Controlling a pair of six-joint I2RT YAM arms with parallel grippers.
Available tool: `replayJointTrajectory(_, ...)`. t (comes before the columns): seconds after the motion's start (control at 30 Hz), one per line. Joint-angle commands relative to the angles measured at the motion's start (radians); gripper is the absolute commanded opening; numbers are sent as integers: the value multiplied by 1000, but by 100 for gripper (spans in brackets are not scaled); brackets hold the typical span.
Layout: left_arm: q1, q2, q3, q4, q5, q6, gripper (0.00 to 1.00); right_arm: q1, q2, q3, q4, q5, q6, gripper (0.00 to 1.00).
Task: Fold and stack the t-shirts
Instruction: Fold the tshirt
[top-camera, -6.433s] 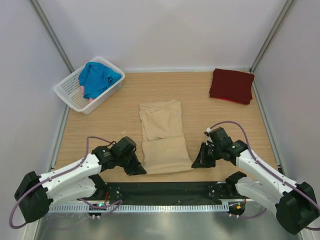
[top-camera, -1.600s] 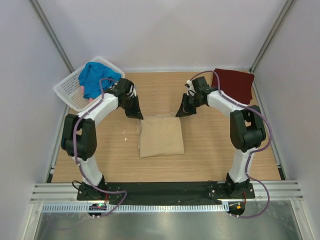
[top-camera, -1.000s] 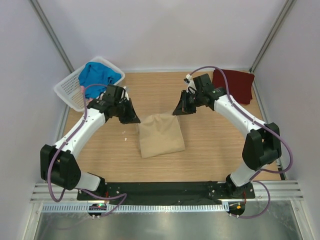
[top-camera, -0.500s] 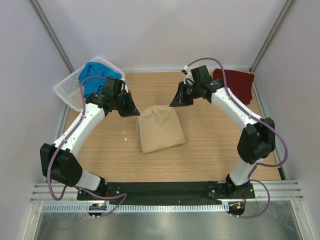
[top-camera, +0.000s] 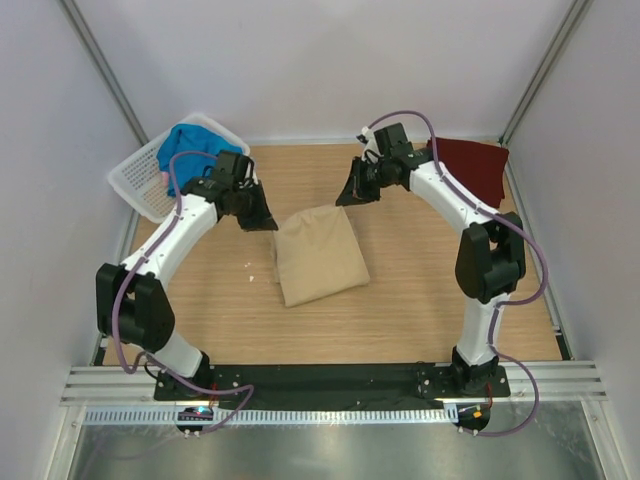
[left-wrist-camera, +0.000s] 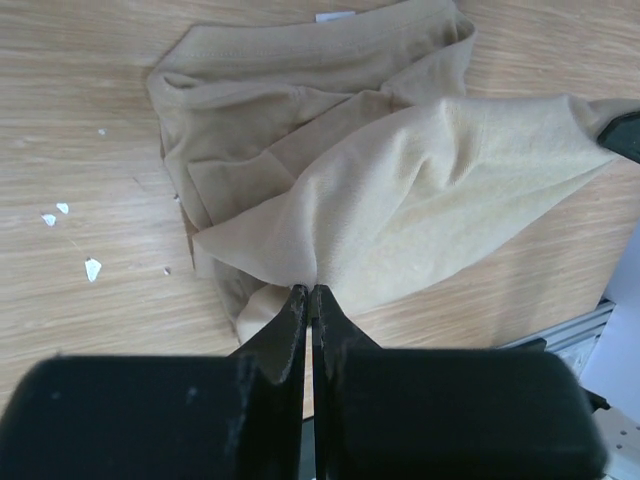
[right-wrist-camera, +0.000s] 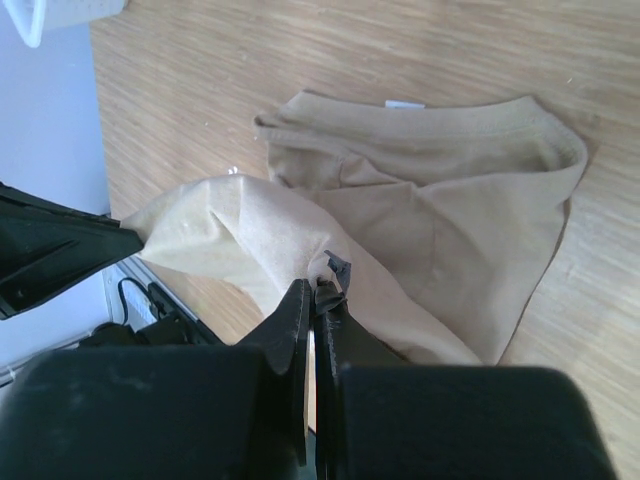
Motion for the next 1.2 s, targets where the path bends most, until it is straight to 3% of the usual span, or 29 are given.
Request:
replayJointTrajectory(0.0, 20, 44, 62, 17, 0, 38, 0, -10, 40, 76, 22, -41, -15, 1)
replayJointTrajectory(0.63, 113, 416, 207, 83, -25, 98, 0, -66, 413, 337, 82, -117, -8, 1)
replayJointTrajectory(0.97, 127, 530, 329, -7, -118, 129, 1, -101, 615, 597, -23, -78, -6, 17)
replayJointTrajectory(1.1, 128, 521, 397, -79, -149, 152, 16, -113, 606, 636, -69, -36, -21, 26)
replayJointTrajectory(1.17, 127, 504, 429, -113, -148, 156, 28, -122, 593, 667, -143, -2, -57, 35)
